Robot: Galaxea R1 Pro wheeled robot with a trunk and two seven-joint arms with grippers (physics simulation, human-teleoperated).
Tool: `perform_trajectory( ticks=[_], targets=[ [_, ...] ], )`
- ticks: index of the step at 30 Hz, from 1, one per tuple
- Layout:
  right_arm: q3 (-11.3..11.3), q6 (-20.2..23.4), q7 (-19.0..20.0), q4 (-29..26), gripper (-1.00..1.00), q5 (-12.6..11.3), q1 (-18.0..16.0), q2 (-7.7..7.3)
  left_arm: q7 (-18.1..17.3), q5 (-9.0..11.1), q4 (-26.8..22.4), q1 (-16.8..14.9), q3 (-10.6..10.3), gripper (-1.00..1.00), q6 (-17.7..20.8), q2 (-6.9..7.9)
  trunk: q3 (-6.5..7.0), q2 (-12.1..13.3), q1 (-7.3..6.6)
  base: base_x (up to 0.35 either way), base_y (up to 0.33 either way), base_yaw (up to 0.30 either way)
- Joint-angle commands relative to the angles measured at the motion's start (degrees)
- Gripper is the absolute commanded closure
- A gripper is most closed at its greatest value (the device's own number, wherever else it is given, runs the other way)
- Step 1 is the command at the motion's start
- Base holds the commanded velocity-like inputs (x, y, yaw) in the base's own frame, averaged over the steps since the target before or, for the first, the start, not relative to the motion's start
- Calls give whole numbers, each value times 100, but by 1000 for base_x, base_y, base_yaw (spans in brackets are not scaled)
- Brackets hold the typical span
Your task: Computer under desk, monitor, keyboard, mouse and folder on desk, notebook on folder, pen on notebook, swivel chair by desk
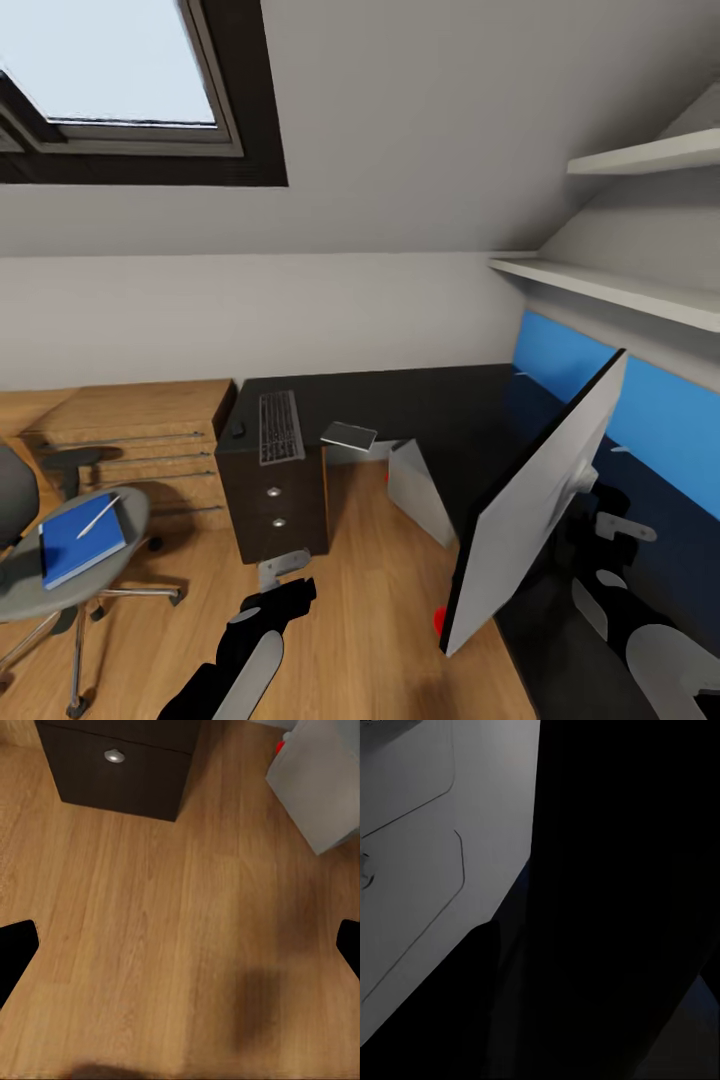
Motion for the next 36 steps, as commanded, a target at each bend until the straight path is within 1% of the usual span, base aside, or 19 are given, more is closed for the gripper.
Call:
perform_trajectory(
  ticks=[1,6,17,19,23,31,36],
  targets=[
    [-4,-35,28,-3,100,-13,-7,1,46,40,-6,-5,-7,-100,12,1,-10,-11,-2,-334,0,0],
    [15,-38,36,-3,100,-9,-7,3,46,40,107,-5,-16,-100,12,1,-10,-11,-2,-309,-63,0],
    [49,-53,80,-3,100,8,-7,23,46,39,124,-5,-16,-100,12,-7,-10,-11,-2,-182,-285,15],
    [50,-53,80,-3,100,27,-7,26,46,39,124,-5,-16,-100,12,-7,-10,-11,-2,-166,-304,132],
    [51,-52,81,-3,100,185,-7,41,46,40,124,-5,-16,-100,12,-7,-10,-11,-2,-157,-309,215],
    [51,-51,81,-3,100,226,-7,46,46,40,126,-5,-16,-100,12,-8,-10,-11,-2,-147,-302,261],
    [51,-53,94,-3,100,230,-7,47,46,39,148,-5,-16,-100,12,-8,-10,-11,-2,-74,-119,142]
  ],
)
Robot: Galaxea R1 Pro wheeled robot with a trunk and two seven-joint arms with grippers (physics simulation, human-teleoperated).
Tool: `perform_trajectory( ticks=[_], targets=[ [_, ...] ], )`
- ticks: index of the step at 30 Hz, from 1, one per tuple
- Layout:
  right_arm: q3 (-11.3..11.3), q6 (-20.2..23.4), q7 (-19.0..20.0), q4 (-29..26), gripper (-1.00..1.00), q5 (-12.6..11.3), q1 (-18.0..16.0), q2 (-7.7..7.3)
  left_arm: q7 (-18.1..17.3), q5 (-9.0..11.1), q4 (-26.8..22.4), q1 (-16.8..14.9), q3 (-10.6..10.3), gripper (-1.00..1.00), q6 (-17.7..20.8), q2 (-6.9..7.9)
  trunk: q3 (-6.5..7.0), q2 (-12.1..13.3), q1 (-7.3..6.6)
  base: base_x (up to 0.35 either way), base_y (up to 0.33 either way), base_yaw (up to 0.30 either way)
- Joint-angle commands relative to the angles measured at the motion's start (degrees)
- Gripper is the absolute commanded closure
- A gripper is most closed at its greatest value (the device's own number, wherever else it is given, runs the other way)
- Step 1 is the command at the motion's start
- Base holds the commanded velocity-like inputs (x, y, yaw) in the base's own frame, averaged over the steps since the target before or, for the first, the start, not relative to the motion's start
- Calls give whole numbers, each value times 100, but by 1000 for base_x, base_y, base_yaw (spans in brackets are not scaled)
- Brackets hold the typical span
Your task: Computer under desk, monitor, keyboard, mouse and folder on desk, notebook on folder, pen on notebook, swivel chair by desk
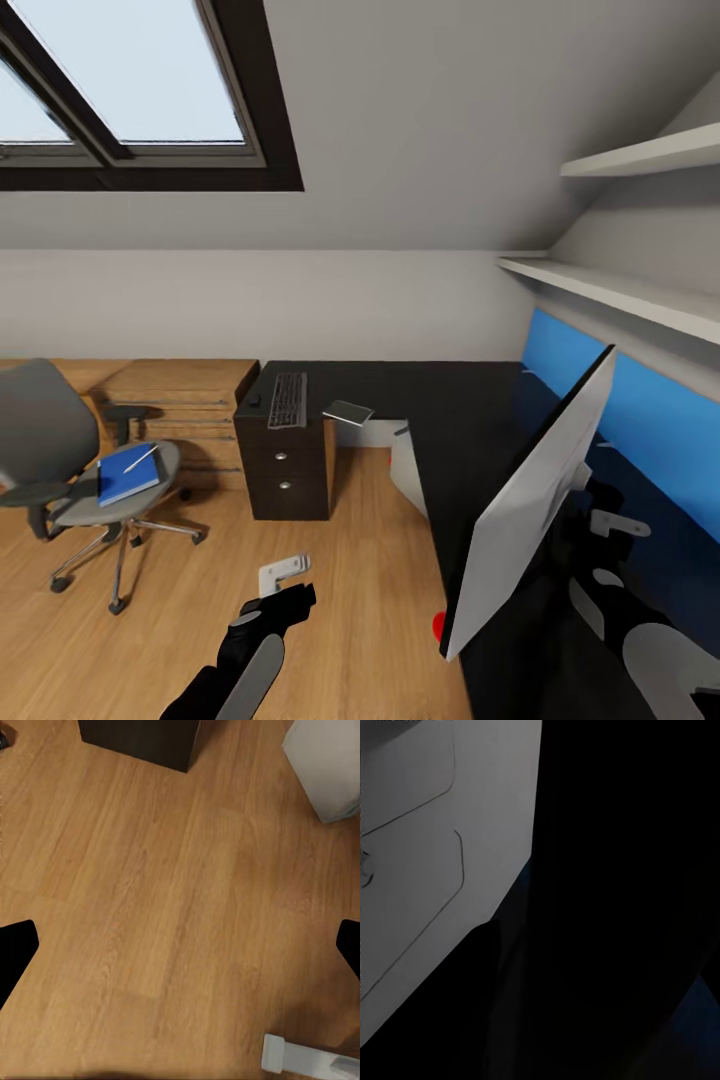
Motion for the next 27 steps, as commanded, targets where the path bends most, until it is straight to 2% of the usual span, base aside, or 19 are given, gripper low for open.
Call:
perform_trajectory(
  ticks=[1,13,16,27],
  targets=[
    [181,-40,32,28,100,-108,1,-4,46,41,-8,-6,-9,-100,13,1,-12,-7,2,-20,-30,36],
    [174,-39,37,28,100,-108,1,-4,46,42,7,-6,-9,-100,13,-24,-12,-7,2,-3,-13,6],
    [184,-38,44,31,100,-96,1,4,46,36,56,-6,-9,-100,13,-84,-12,-7,2,0,-287,0],
    [273,-35,45,30,100,-92,1,7,46,33,81,-6,-9,-100,13,-96,-12,-7,2,0,-331,0]
  ],
)
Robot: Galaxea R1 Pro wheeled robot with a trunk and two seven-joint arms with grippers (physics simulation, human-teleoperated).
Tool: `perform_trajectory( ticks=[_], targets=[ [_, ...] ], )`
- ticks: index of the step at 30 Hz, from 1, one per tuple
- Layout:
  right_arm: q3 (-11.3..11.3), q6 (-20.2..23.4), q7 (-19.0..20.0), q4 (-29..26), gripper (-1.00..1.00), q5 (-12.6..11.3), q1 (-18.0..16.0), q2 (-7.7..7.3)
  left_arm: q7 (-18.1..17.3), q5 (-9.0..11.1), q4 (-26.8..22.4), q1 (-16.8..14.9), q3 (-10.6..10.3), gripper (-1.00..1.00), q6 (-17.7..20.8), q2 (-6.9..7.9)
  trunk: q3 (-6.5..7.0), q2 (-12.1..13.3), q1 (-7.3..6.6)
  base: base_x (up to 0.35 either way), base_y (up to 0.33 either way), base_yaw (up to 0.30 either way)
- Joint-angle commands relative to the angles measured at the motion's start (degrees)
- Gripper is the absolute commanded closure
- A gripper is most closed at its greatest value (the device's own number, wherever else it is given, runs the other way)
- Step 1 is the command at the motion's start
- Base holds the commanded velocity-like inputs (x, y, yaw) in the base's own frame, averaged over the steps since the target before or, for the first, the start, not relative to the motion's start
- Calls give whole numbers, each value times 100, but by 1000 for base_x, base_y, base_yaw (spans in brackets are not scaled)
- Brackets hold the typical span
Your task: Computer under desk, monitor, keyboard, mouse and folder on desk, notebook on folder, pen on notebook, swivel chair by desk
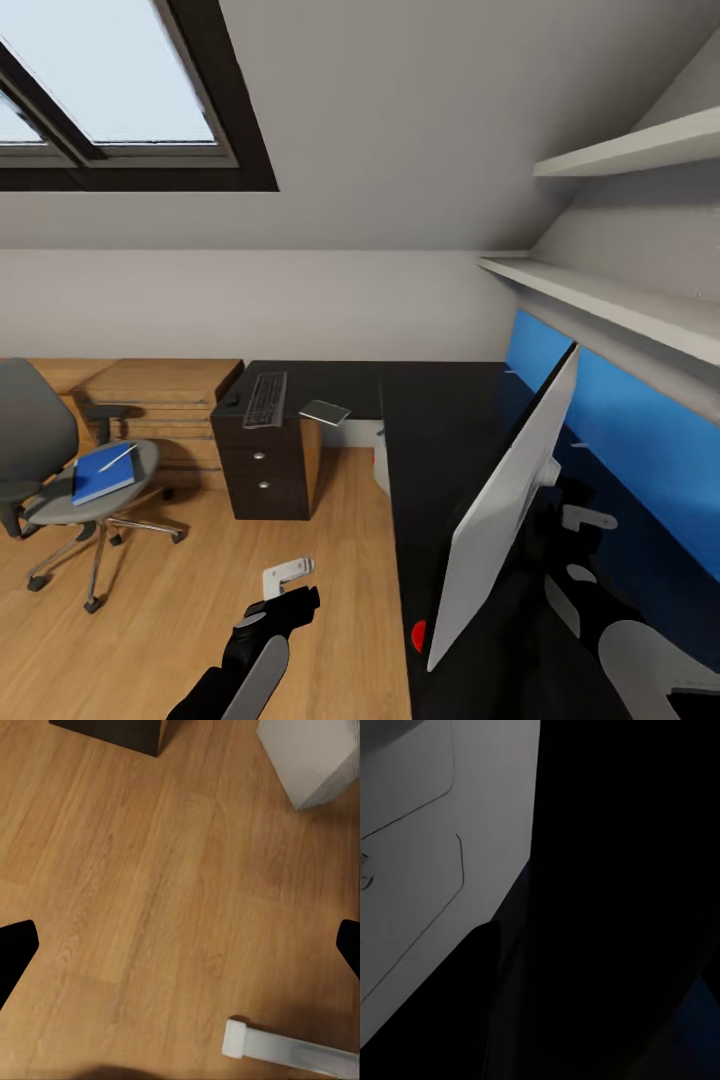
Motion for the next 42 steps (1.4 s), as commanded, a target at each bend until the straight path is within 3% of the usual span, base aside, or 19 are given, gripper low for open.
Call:
perform_trajectory(
  ticks=[1,8,37,42],
  targets=[
    [76,-82,-22,153,100,-154,1,-348,48,40,-10,-5,-6,-100,14,1,-12,-7,3,0,-300,0],
    [100,-85,-22,159,100,-154,1,-345,48,40,-10,-5,-6,-100,14,1,-12,-7,3,0,-239,0],
    [288,-85,-22,157,100,-154,1,-345,48,40,-10,-5,-6,-100,14,-6,-12,-7,3,1,-5,0],
    [294,-84,-22,159,100,-154,1,-345,48,40,-10,-5,-6,-100,14,-12,-12,-7,3,247,-87,0]
  ],
)
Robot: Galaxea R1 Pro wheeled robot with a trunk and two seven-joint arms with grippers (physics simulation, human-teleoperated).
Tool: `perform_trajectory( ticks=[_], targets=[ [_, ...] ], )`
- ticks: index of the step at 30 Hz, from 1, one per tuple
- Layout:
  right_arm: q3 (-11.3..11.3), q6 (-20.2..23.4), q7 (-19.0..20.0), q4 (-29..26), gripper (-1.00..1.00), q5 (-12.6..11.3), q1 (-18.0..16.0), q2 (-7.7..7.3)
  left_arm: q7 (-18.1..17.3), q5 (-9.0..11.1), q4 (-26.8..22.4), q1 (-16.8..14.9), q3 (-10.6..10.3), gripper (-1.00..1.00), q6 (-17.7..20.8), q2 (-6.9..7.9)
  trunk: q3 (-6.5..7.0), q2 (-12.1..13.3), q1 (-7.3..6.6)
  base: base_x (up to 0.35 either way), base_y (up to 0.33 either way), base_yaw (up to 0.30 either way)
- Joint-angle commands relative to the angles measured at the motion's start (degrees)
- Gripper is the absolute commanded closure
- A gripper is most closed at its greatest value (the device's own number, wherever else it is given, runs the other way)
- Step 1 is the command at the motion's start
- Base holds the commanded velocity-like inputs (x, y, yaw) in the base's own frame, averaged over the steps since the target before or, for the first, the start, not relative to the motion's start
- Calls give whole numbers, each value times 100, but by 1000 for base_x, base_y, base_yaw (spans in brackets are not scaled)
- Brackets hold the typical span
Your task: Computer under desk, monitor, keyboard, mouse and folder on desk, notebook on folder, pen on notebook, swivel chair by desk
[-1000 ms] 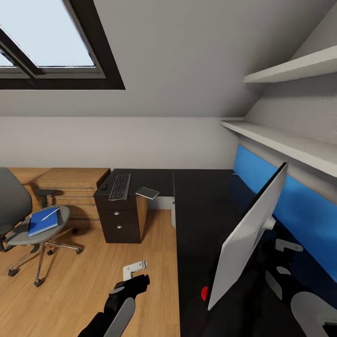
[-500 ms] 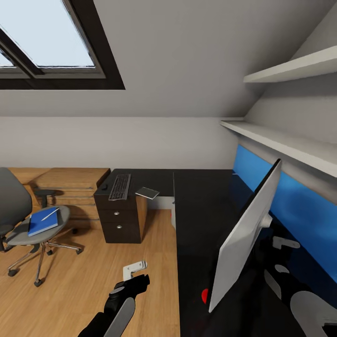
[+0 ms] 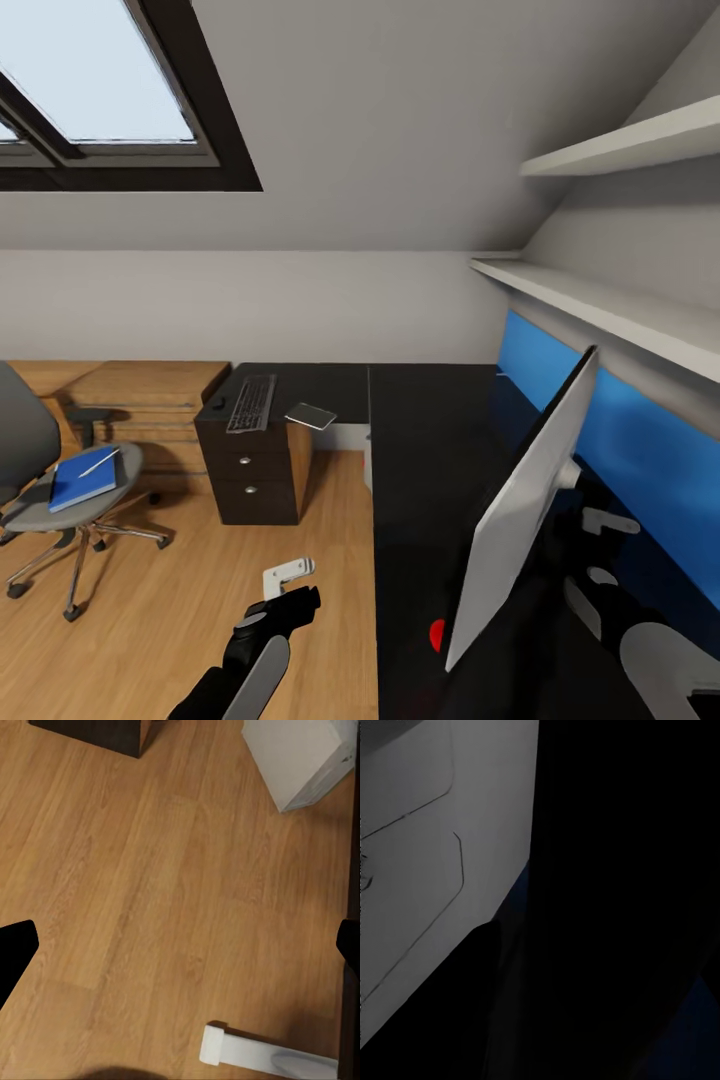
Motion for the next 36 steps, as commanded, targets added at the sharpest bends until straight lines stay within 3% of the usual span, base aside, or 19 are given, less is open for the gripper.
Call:
perform_trajectory(
  ticks=[1,17,18,20,25,36],
  targets=[
    [123,-82,-129,48,100,235,4,-3,47,40,-5,-6,-8,-100,12,-1,-12,-3,7,225,-84,0],
    [131,-83,-129,48,100,235,4,33,45,40,105,-6,-18,-100,12,-21,-12,-3,7,15,-115,0],
    [145,-83,-129,92,100,242,4,95,46,40,106,-6,-130,-100,8,-21,-12,-3,7,0,-290,0],
    [214,-83,-129,107,100,243,4,110,46,40,106,-6,-151,-100,7,-21,-12,-3,7,0,-253,0],
    [319,-83,-129,117,100,238,4,120,47,40,106,-6,-173,-100,4,-21,-12,-3,7,0,-125,0],
    [325,-83,-129,114,100,235,4,120,47,31,114,-6,-175,-100,4,-15,-12,-3,7,0,-81,0]
  ],
)
